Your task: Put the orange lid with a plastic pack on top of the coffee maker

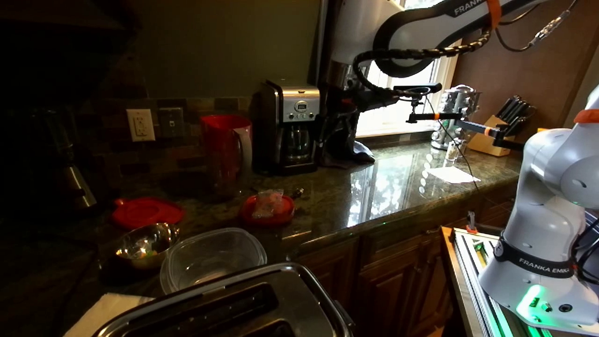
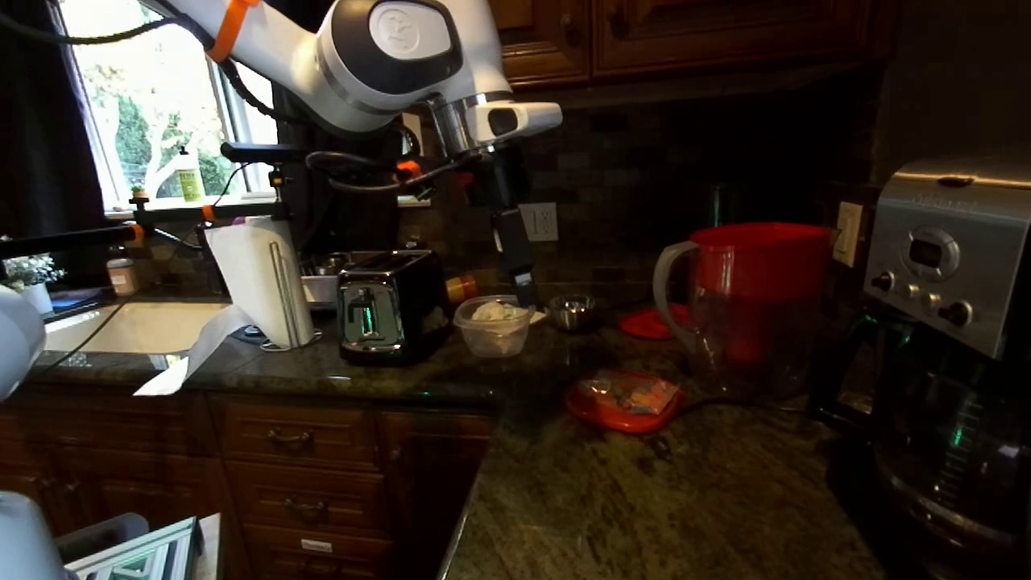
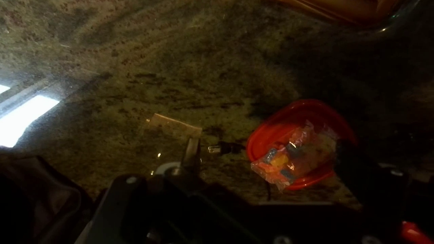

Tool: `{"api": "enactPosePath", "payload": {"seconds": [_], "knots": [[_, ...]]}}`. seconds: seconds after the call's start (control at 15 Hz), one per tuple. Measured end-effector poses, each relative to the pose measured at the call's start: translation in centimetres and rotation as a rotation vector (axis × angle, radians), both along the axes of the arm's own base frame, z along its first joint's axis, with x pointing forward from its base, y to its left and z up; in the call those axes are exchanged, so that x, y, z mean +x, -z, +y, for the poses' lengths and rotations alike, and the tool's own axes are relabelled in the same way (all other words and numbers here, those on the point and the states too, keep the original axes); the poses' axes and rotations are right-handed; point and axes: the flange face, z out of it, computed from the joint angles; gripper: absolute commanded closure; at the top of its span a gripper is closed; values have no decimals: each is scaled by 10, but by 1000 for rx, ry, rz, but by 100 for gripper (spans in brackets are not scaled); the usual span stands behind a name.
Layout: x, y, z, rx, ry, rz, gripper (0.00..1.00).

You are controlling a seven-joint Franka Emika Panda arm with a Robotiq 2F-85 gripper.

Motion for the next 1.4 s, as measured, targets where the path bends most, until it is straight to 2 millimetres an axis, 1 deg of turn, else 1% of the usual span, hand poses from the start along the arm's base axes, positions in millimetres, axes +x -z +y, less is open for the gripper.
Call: {"api": "enactPosePath", "payload": {"seconds": [0.13,0.2,0.33,0.47,0.67,0.8,0.93,1.0,1.07,1.2,1.4], "knots": [[0,-2,0,3,3,-6,0],[3,0,-2,22,16,-13,0],[14,14,-10,87,61,-32,0],[29,41,-24,164,127,-39,0],[45,93,-42,232,258,-5,0],[50,128,-49,235,350,32,0],[52,154,-50,235,376,82,0],[54,161,-49,235,380,92,0],[56,162,-48,236,382,95,0],[59,161,-48,243,384,81,0],[67,159,-49,312,427,-11,0]]}}
